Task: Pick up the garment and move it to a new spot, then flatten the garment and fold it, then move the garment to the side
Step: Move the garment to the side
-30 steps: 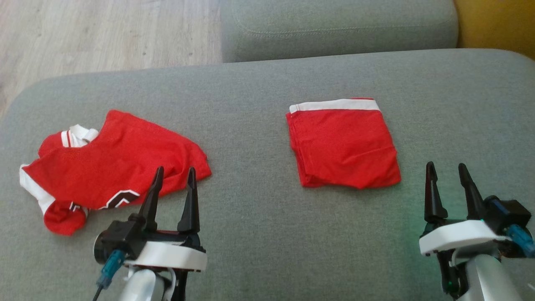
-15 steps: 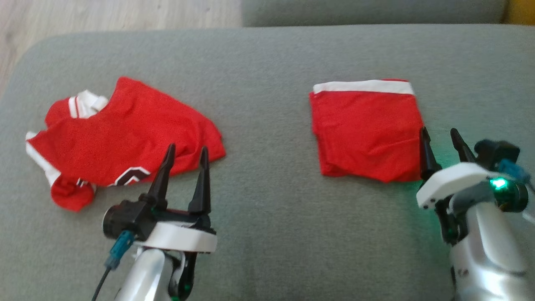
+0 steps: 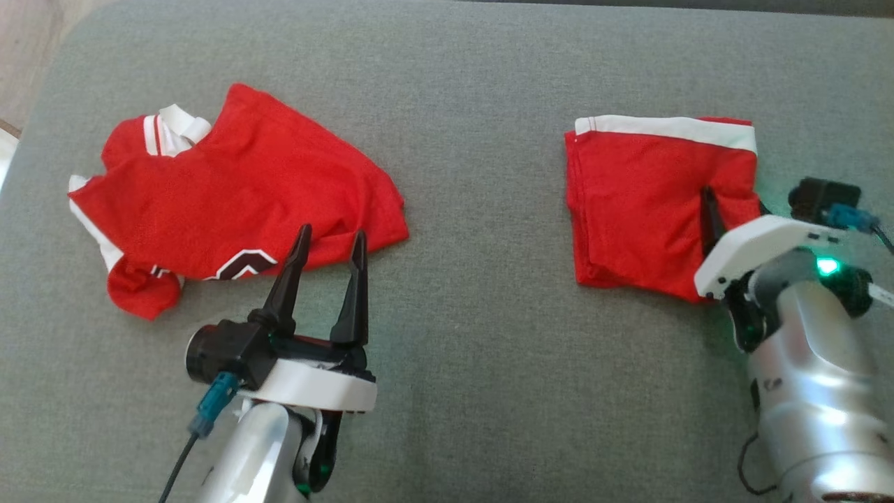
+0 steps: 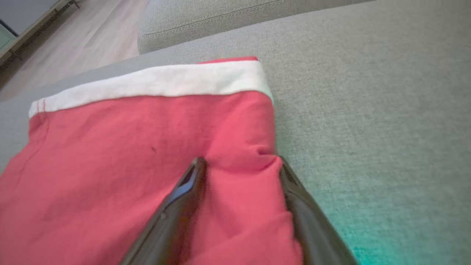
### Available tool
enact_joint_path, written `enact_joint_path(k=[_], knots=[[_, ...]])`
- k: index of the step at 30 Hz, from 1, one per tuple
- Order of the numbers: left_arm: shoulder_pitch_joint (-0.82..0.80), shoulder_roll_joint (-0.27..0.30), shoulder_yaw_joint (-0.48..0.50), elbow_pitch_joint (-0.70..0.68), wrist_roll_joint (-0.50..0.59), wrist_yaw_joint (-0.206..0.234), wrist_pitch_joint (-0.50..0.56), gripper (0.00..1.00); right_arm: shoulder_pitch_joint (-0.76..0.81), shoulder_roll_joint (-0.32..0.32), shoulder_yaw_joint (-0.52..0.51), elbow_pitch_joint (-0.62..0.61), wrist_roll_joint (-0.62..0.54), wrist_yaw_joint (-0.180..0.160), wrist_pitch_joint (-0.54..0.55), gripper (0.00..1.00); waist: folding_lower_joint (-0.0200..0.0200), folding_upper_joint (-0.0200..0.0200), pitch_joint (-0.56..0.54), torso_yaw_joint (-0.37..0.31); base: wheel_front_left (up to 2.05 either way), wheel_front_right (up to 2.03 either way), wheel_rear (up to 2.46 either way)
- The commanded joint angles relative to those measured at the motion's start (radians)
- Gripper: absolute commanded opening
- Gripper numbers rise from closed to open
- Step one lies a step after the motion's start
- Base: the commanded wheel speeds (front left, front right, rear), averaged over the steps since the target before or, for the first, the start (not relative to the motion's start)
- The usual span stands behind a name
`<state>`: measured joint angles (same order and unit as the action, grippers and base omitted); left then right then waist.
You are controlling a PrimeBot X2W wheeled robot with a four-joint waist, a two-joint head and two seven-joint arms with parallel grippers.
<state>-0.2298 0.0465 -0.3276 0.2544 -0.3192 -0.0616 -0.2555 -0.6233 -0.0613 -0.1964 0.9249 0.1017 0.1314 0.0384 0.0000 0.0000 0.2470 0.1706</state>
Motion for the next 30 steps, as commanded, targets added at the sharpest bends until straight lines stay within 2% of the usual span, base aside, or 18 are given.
enact_joint_path(k=[1,8,14,18,22,27,28,30], knots=[[-0.041,0.004,0.021,-0.031,-0.003,0.003,-0.006,1.0,-0.014,0.011,0.034,0.004,-0.019,-0.001,-0.006,0.0,0.0,0.0,0.002,-0.004,0.0,0.0,0.0],[-0.061,0.004,-0.007,-0.029,0.01,0.002,-0.006,1.0,-0.064,0.002,0.085,0.042,-0.127,-0.001,-0.097,0.0,0.0,0.0,-0.005,-0.053,0.0,0.0,0.0],[-0.085,0.004,-0.064,-0.031,0.008,0.009,-0.006,1.0,-0.084,-0.076,0.203,0.038,-0.214,-0.001,-0.141,0.0,0.0,0.0,-0.023,-0.124,0.0,0.0,0.0],[-0.108,0.004,-0.104,-0.043,0.001,0.019,-0.006,1.0,-0.093,-0.173,0.288,0.032,-0.208,-0.001,-0.132,0.0,0.0,0.0,-0.014,-0.157,0.0,0.0,0.0],[-0.141,0.004,-0.129,-0.059,-0.001,0.029,-0.006,1.0,-0.109,-0.301,0.343,0.015,-0.166,-0.001,-0.119,0.0,0.0,0.0,0.022,-0.175,0.0,0.0,0.0],[-0.177,0.004,-0.139,-0.076,0.003,0.032,-0.006,1.0,-0.12,-0.448,0.365,0.004,-0.111,-0.001,-0.106,0.0,0.0,0.0,0.075,-0.175,0.0,0.0,0.0],[-0.177,0.004,-0.139,-0.076,0.003,0.032,-0.006,1.0,-0.12,-0.448,0.365,0.004,-0.111,-0.001,-0.106,0.0,0.0,0.0,0.075,-0.175,0.0,0.0,0.0],[-0.185,0.004,-0.137,-0.078,0.007,0.029,-0.006,1.0,-0.125,-0.495,0.355,0.004,-0.094,-0.001,-0.102,0.0,0.0,0.0,0.092,-0.171,0.0,0.0,0.0]])
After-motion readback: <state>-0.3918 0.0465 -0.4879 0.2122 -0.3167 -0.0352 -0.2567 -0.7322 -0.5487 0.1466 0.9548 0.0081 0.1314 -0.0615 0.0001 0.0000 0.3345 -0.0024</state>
